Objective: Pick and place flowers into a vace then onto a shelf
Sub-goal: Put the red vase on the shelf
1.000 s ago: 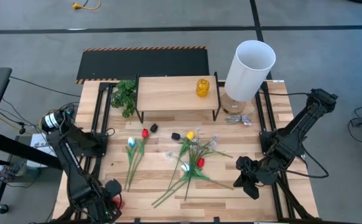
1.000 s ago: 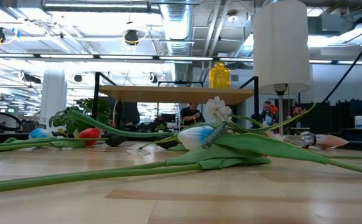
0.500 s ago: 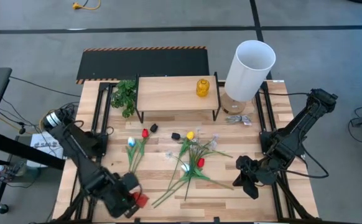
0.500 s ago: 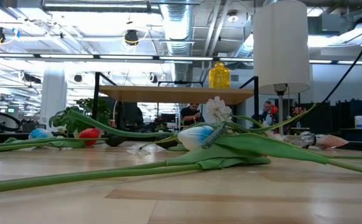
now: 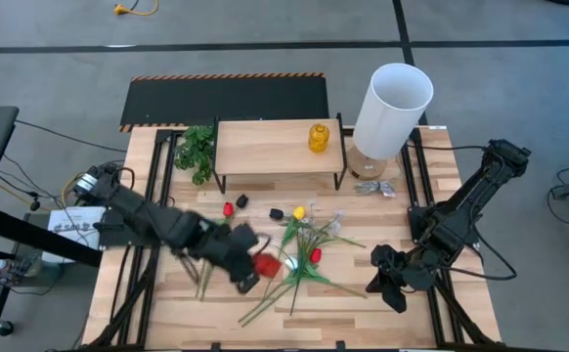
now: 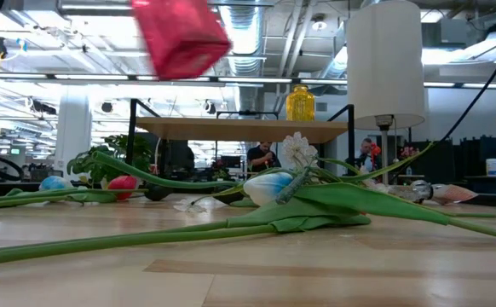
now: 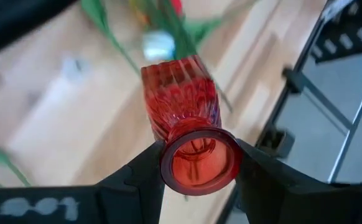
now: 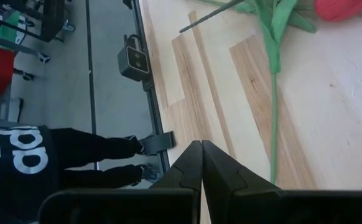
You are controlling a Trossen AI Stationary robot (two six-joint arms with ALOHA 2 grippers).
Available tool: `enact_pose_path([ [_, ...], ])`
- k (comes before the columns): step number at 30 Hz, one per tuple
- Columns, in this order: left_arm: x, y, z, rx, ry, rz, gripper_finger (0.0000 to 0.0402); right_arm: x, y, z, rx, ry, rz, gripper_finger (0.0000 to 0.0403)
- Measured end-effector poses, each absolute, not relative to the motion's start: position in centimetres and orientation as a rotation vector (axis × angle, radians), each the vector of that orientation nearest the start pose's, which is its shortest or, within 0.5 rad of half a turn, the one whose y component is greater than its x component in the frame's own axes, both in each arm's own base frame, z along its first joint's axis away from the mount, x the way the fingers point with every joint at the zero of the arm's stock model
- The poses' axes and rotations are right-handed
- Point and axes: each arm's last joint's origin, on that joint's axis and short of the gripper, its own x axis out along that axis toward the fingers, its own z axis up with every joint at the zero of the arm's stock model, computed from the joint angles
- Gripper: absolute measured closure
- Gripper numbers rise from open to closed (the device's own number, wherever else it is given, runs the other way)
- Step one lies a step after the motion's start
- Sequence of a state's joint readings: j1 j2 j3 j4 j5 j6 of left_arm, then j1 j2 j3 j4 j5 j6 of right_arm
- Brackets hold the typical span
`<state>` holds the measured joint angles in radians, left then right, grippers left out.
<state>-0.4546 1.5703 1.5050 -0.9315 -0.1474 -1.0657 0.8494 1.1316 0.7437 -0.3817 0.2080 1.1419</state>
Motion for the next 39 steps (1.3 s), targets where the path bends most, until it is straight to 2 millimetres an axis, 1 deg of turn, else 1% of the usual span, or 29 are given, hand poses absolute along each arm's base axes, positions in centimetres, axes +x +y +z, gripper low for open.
enact_pose_path([
  [4,30.3,-10.9,34.9,-0.657,0.915,0.249,0.0253,15.4,16.6,23.8,0.667,0.909,0.149,0.0402],
  [8,30.6,-7.8,37.2,-0.655,0.885,0.301,0.0253,15.4,16.6,23.8,0.667,0.907,0.147,0.0402],
  [13,29.8,-3.7,39.6,-0.660,0.897,0.433,0.0253,15.4,16.6,23.8,0.666,0.907,0.148,0.0402],
  [16,28.9,-1.2,40.5,-0.680,0.928,0.527,0.0253,15.4,16.6,23.9,0.650,0.902,0.154,0.0402],
  [20,28.1,1.7,41.1,-0.725,0.945,0.620,0.0253,15.4,16.6,23.9,0.640,0.887,0.144,0.0402],
  [23,27.6,4.0,41.3,-0.736,0.949,0.650,0.0253,15.5,16.5,23.9,0.640,0.884,0.139,0.0402],
  [25,27.4,5.7,41.3,-0.745,0.947,0.662,0.0253,15.5,16.5,23.9,0.644,0.884,0.137,0.0402],
  [29,26.4,9.4,41.2,-0.781,0.943,0.694,0.0253,15.5,16.5,23.9,0.678,0.868,0.101,0.0402],
  [34,24.5,13.6,41.2,-0.855,0.915,0.758,0.0253,15.6,16.3,23.9,0.736,0.841,0.043,0.0402],
  [36,23.7,15.0,41.2,-0.888,0.892,0.792,0.0253,15.7,16.2,23.9,0.763,0.832,0.018,0.0402],
  [39,23.4,16.8,40.6,-0.940,0.902,0.803,0.0253,15.9,16.0,23.9,0.800,0.821,-0.013,0.0402],
])
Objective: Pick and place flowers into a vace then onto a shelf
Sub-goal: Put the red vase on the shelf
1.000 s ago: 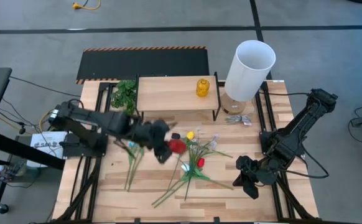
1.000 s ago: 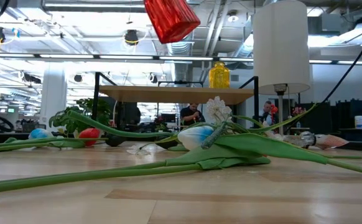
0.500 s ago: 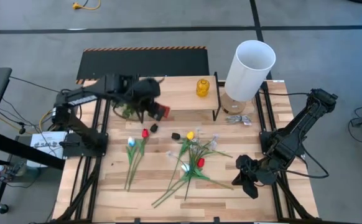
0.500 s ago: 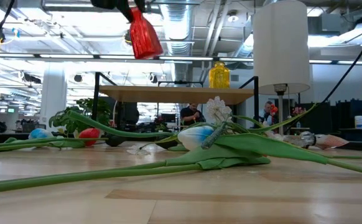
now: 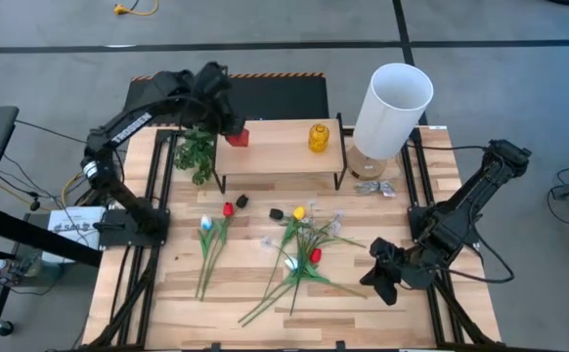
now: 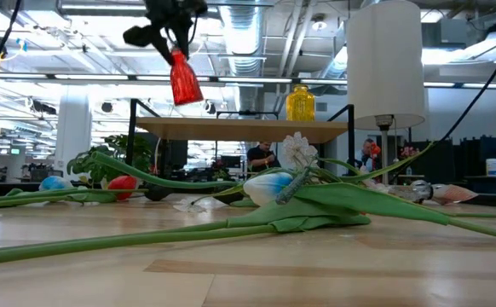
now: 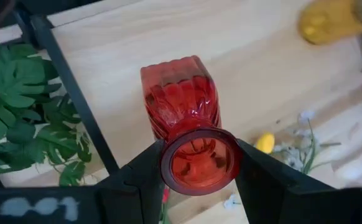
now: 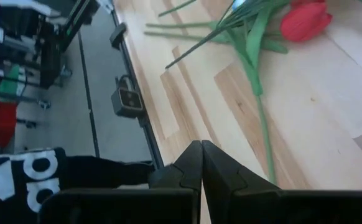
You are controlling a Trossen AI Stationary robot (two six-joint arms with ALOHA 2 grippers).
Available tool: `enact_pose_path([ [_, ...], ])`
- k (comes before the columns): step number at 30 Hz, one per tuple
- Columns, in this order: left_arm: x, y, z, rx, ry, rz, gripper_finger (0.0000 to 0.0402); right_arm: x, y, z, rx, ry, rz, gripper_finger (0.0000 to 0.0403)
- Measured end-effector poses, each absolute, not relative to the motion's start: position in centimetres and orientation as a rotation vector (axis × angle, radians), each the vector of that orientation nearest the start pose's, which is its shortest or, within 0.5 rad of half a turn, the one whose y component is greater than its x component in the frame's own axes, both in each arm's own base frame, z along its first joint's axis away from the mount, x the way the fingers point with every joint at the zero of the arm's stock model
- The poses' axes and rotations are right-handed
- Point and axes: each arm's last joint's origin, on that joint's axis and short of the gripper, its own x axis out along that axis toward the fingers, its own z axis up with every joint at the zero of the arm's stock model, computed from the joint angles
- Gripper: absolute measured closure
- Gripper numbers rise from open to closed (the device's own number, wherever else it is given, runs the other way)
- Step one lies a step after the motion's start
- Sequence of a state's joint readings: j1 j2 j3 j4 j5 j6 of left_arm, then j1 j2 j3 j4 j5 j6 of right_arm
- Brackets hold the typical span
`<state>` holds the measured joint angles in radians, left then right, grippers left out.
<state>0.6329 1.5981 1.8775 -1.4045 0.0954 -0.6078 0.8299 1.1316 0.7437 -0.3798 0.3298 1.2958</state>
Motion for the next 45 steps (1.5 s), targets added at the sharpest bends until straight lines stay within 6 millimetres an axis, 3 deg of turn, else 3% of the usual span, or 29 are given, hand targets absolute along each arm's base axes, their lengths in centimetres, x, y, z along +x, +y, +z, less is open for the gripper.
enact_pose_path([
  [8,25.3,19.4,37.4,-1.036,1.016,0.728,0.0253,16.2,15.7,24.0,0.818,0.779,-0.052,0.0402],
  [18,25.6,20.2,38.2,-1.019,0.968,0.813,0.0252,16.3,15.8,24.1,0.829,0.770,-0.044,0.0402],
  [45,25.8,19.3,38.1,-1.077,1.001,0.805,0.0245,16.3,15.8,24.1,0.813,0.774,-0.041,0.0402],
])
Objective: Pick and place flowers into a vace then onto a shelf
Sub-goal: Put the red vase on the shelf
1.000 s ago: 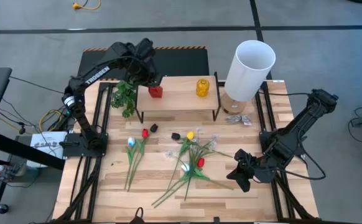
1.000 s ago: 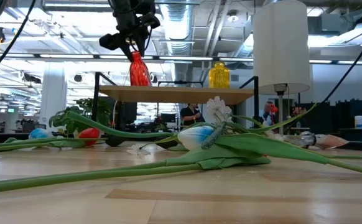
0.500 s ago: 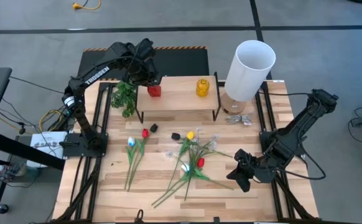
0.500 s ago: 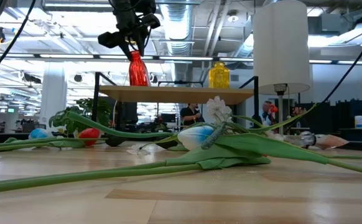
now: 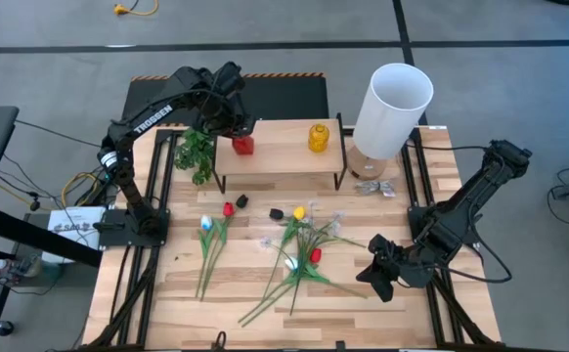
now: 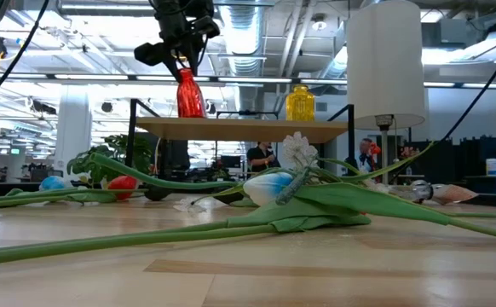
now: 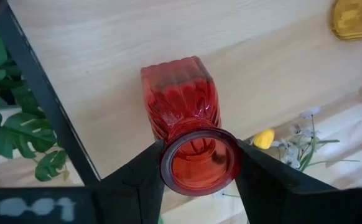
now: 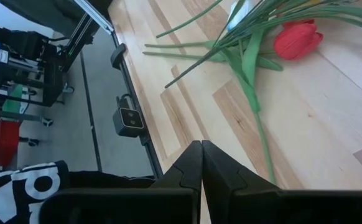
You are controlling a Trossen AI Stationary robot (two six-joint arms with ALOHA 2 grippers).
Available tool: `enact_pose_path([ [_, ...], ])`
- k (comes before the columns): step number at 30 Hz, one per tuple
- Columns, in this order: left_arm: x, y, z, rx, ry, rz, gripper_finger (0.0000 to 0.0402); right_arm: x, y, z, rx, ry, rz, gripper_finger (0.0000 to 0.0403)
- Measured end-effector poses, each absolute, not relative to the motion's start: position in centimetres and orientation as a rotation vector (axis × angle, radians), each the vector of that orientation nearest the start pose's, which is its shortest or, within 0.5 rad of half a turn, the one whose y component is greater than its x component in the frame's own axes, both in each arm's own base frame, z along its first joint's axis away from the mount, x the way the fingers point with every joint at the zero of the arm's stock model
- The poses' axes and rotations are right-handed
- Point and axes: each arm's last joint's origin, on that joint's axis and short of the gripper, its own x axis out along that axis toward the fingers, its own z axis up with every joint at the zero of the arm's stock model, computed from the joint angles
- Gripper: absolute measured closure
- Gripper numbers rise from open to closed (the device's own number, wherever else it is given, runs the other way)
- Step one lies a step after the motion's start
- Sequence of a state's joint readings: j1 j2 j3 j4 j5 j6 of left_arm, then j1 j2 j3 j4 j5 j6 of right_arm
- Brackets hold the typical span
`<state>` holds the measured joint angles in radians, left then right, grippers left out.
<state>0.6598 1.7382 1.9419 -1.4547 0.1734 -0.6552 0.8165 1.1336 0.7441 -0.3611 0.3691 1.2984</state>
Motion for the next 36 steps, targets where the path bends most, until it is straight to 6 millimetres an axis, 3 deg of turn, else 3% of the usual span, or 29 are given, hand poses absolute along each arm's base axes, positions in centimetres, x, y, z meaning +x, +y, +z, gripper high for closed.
enact_pose_path([
  [22,25.8,19.0,38.0,-1.080,1.025,0.798,0.0240,16.3,15.8,24.1,0.815,0.775,-0.041,0.0402],
  [36,27.7,19.4,37.4,-1.055,0.968,0.736,0.0239,16.3,15.8,24.1,0.819,0.775,-0.038,0.0402],
])
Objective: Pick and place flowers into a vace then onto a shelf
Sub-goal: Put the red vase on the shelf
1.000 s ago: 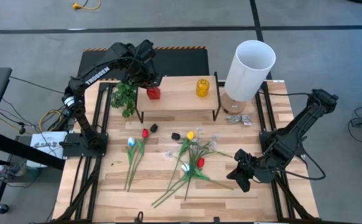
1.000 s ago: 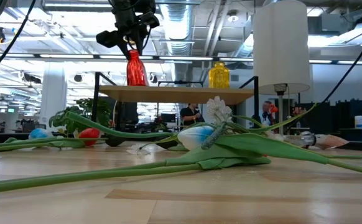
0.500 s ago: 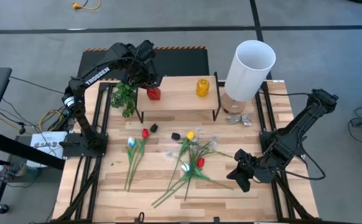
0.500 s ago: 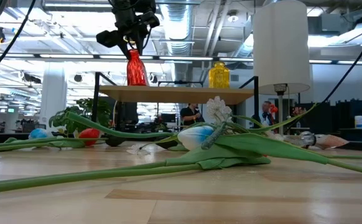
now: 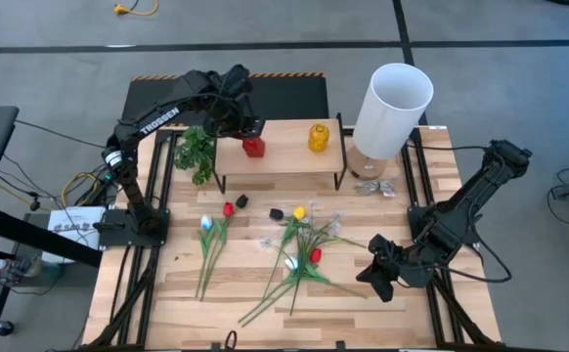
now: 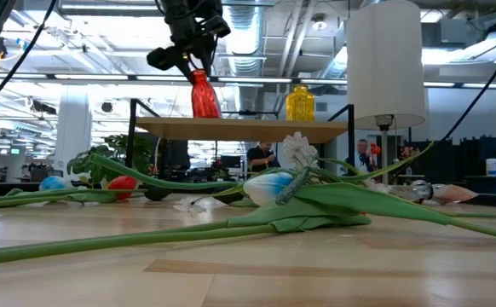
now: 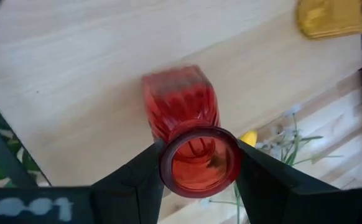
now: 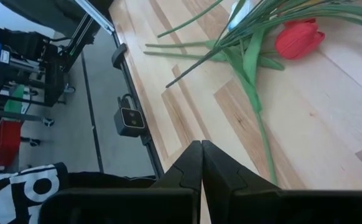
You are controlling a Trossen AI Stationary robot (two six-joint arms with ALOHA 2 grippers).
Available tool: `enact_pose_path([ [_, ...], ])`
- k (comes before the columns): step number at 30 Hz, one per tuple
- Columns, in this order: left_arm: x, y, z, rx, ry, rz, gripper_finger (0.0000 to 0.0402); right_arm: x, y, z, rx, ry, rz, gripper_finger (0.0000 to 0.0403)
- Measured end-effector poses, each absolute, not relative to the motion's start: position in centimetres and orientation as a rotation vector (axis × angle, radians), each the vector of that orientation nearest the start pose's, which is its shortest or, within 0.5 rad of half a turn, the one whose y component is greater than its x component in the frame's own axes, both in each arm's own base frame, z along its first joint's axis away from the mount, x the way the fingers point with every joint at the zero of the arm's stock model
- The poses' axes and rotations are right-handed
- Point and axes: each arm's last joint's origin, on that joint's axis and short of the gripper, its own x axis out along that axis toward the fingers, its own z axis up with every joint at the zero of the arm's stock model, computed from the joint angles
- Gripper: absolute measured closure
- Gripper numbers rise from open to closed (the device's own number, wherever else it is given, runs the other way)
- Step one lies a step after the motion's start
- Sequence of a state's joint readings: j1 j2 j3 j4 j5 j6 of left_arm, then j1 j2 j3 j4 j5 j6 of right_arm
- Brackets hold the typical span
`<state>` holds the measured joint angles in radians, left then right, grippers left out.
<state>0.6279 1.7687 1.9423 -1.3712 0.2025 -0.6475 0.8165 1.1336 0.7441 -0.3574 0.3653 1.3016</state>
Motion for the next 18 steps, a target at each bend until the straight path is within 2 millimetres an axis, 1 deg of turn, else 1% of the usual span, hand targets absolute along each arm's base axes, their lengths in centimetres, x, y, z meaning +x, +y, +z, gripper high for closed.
enact_pose_path([
  [7,27.67,19.39,37.41,-1.047,0.969,0.748,0.0239,16.29,15.87,24.08,0.818,0.775,-0.036,0.0402],
  [13,27.51,19.46,37.41,-0.961,0.991,0.762,0.0239,16.29,15.87,24.07,0.818,0.775,-0.036,0.0402],
  [18,27.57,19.49,37.44,-0.953,0.986,0.751,0.0239,16.29,15.87,24.08,0.818,0.775,-0.036,0.0402],
])
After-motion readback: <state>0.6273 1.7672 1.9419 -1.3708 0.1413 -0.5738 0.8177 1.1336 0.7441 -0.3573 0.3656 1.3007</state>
